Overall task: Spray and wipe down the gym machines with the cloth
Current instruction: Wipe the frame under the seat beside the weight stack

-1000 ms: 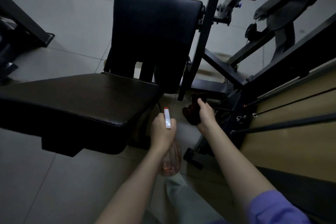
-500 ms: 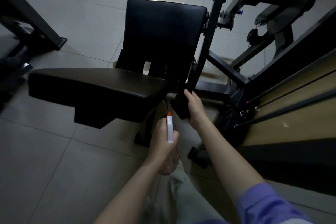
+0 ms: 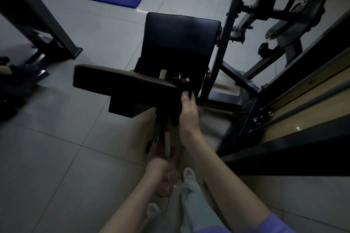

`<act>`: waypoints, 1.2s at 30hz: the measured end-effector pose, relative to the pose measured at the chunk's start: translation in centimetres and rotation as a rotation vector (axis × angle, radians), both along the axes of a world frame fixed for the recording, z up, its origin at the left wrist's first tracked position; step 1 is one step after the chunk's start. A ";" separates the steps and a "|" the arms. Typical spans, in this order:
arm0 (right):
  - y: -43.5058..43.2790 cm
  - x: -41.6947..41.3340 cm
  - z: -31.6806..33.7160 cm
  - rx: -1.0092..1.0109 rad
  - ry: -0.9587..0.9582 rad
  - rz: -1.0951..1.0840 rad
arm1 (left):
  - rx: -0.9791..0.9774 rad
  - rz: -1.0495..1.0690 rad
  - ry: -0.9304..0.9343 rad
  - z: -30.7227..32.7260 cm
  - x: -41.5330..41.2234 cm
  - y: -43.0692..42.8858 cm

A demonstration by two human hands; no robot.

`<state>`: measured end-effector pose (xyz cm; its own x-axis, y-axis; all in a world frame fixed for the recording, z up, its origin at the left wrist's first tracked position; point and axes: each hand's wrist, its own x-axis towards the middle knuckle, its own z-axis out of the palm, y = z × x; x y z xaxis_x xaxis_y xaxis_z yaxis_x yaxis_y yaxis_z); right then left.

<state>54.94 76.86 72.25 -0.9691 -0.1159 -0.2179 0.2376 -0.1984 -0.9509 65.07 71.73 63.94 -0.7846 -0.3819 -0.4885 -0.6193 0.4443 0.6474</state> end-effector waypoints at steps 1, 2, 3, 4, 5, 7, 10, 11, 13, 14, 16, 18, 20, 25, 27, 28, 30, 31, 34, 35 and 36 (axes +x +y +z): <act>-0.3 0.2 -0.3 0.007 0.014 -0.010 | -0.030 0.010 0.049 -0.4 0.0 -0.5; -0.6 0.4 -0.5 0.020 0.021 -0.017 | -0.046 0.005 0.084 -0.7 -0.1 -0.9; -0.9 0.5 -0.8 0.028 0.029 -0.030 | -0.070 -0.005 0.105 -0.9 -0.2 -1.3; -1.1 0.5 -0.9 0.030 0.041 -0.052 | -0.079 -0.018 0.106 -0.8 -0.5 -1.5; -1.4 0.5 -1.0 0.027 0.048 -0.074 | -0.083 -0.024 0.104 -0.6 -0.7 -1.7; -1.5 0.2 -1.2 0.014 0.008 -0.109 | -0.104 -0.041 0.108 -0.3 -1.0 -1.9; -1.1 -0.9 -1.5 0.006 -0.123 -0.117 | -0.114 -0.088 0.073 -0.2 -1.6 -2.1; -1.1 -1.5 -1.9 0.000 -0.169 -0.119 | -0.134 -0.112 0.045 -0.5 -1.9 -2.3; -1.2 -2.9 -2.7 0.009 -0.243 -0.127 | -0.185 -0.158 -0.002 -0.3 -2.1 -2.5; -1.3 -3.6 -3.1 0.021 -0.271 -0.121 | -0.195 -0.189 -0.039 -0.6 -2.2 -2.5; -1.3 -4.9 -3.8 0.031 -0.318 -0.101 | -0.241 -0.383 -0.142 -0.1 -1.9 -2.1; -1.0 -6.0 -3.9 0.025 -0.383 -0.092 | -0.233 -0.441 -0.122 0.4 -2.0 -2.1; -0.6 -7.0 -4.1 0.021 -0.450 -0.070 | -0.164 -0.313 0.012 0.6 -2.6 -1.8; 0.7 -7.7 -4.8 0.018 -0.512 0.056 | -0.161 -0.305 0.060 1.4 -4.2 -1.2; 0.6 -7.9 -5.2 0.020 -0.491 0.047 | -0.159 -0.367 0.111 1.4 -4.4 -1.2; 0.4 -8.2 -5.4 0.032 -0.488 0.028 | -0.152 -0.367 0.118 1.2 -4.6 -1.2; -0.1 -8.7 -6.0 0.035 -0.493 0.001 | -0.130 -0.351 0.153 0.7 -4.8 -1.1; -0.2 -9.1 -6.5 0.026 -0.505 -0.003 | -0.116 -0.347 0.169 0.5 -5.0 -1.0; -0.1 -10.3 -7.8 0.037 -0.543 0.003 | -0.082 -0.315 0.206 -0.1 -5.5 -0.8; -0.1 -10.9 -8.4 0.049 -0.552 0.001 | -0.075 -0.324 0.202 -0.4 -5.7 -0.7; -0.1 -11.5 -9.0 0.060 -0.560 0.004 | -0.084 -0.340 0.204 -0.7 -5.9 -0.6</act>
<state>43.44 76.80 63.29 -0.7030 -0.0907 -0.7054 0.7101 -0.1455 -0.6889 59.16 71.11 63.24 -0.9506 -0.1159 -0.2879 -0.2906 0.6585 0.6942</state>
